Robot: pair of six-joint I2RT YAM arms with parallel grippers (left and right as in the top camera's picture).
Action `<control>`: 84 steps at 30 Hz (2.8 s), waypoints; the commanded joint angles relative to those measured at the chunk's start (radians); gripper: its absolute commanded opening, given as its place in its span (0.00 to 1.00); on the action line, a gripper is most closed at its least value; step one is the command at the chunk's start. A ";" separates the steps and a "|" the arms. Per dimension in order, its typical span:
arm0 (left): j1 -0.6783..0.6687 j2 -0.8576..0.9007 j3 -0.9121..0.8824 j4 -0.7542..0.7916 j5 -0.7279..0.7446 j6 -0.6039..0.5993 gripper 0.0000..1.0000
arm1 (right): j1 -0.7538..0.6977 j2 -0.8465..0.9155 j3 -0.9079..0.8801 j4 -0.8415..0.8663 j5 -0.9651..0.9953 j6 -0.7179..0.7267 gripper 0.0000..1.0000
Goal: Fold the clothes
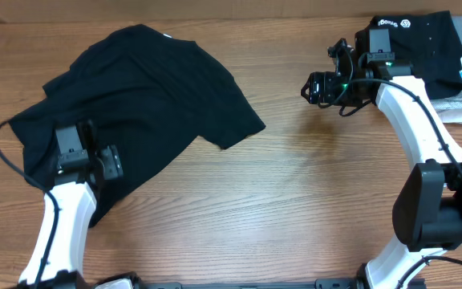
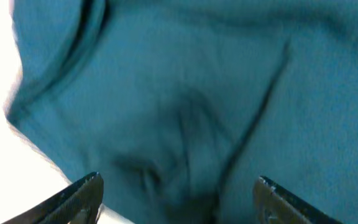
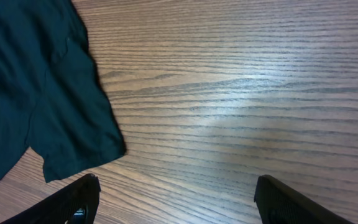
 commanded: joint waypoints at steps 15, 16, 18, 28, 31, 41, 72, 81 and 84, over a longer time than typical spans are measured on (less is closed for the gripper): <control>-0.024 0.053 0.181 -0.520 0.196 0.512 0.68 | -0.002 -0.007 0.024 0.056 0.006 -0.003 0.87; -0.023 0.061 0.178 -0.514 0.196 0.511 0.67 | -0.002 -0.007 0.024 0.057 0.006 -0.003 0.87; -0.023 0.084 0.178 -0.500 0.196 0.510 0.65 | -0.002 -0.007 0.024 0.056 0.006 -0.003 0.87; -0.023 0.307 0.177 -0.485 0.190 0.385 0.54 | -0.002 -0.007 0.024 0.056 0.006 0.000 0.87; -0.023 0.340 0.177 -0.462 0.189 0.364 0.50 | -0.002 -0.007 0.024 0.056 0.006 0.000 0.87; -0.024 0.347 0.177 -0.369 0.438 0.268 0.04 | 0.002 0.001 0.024 0.016 -0.009 0.062 0.64; -0.023 0.347 0.177 -0.254 0.563 0.061 0.04 | 0.351 0.266 0.024 0.116 0.271 -0.106 0.60; -0.023 0.347 0.177 -0.254 0.563 0.061 0.04 | 0.385 0.278 0.024 0.102 0.264 -0.106 0.49; -0.023 0.347 0.177 -0.254 0.563 0.061 0.04 | 0.397 0.278 0.024 0.095 0.262 -0.106 0.43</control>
